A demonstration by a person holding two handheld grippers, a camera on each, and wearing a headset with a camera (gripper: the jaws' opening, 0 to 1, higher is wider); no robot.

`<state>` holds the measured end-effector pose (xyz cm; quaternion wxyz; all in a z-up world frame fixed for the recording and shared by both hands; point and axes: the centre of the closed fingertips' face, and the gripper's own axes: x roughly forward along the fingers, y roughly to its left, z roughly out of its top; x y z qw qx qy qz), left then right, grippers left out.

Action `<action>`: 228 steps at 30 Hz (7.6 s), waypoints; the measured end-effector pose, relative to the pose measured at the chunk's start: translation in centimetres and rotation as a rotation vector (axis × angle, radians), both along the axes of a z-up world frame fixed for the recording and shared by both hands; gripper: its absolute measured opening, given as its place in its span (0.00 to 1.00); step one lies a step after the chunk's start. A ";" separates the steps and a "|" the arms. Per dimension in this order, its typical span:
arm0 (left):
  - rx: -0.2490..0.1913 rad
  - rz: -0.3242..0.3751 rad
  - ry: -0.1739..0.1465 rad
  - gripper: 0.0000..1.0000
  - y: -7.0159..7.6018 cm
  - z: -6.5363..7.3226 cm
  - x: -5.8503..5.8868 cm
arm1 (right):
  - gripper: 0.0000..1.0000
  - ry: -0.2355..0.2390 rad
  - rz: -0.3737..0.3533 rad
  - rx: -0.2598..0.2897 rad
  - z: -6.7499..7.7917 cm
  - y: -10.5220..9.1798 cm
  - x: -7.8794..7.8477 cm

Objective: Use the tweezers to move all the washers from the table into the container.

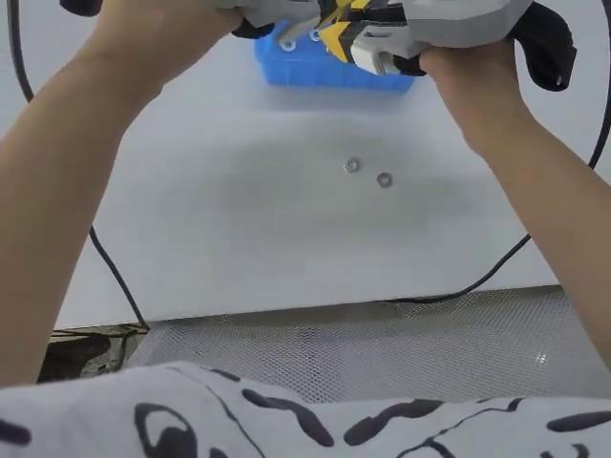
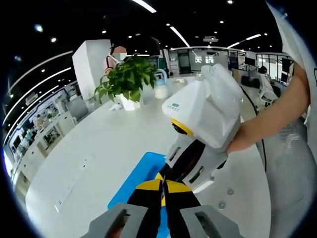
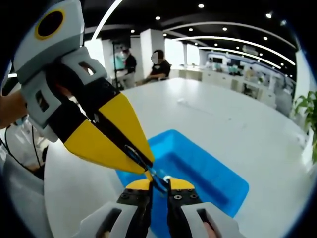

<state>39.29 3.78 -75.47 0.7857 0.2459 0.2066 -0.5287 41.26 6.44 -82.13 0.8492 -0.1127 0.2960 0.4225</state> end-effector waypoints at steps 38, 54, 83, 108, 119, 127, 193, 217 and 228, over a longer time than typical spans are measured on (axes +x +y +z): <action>0.014 -0.103 -0.040 0.00 -0.3 5.7 -6.0 | 0.12 -0.068 0.028 0.027 5.6 -1.0 -5.4; 0.024 -0.129 0.011 0.00 -0.8 4.4 -9.9 | 0.10 0.025 -0.003 0.080 4.8 -0.8 -9.8; 0.023 -0.094 0.143 0.00 -0.7 -0.6 -11.5 | 0.11 0.121 0.020 0.073 1.5 -0.3 -12.7; 0.027 -0.104 0.139 0.00 -0.3 -0.6 -11.8 | 0.13 0.212 0.215 0.056 -1.5 -1.1 -13.0; 0.031 -0.116 0.146 0.00 -0.3 -0.7 -12.2 | 0.07 0.202 0.308 -0.008 -3.5 -1.1 -13.5; 0.042 -0.126 0.156 0.00 -0.1 -0.8 -12.5 | 0.05 0.193 0.281 0.001 -3.2 -1.3 -13.9; 0.026 -0.192 -0.047 0.00 -2.3 5.2 -6.5 | 0.00 -0.028 0.166 0.059 5.0 -2.2 -4.2; 0.044 -0.118 -0.028 0.00 0.9 4.7 -6.7 | 0.00 -0.001 0.154 0.056 5.0 -2.6 -6.1; 0.025 -0.078 -0.026 0.00 2.3 5.3 -9.2 | 0.03 0.025 0.286 0.002 4.7 0.0 -9.8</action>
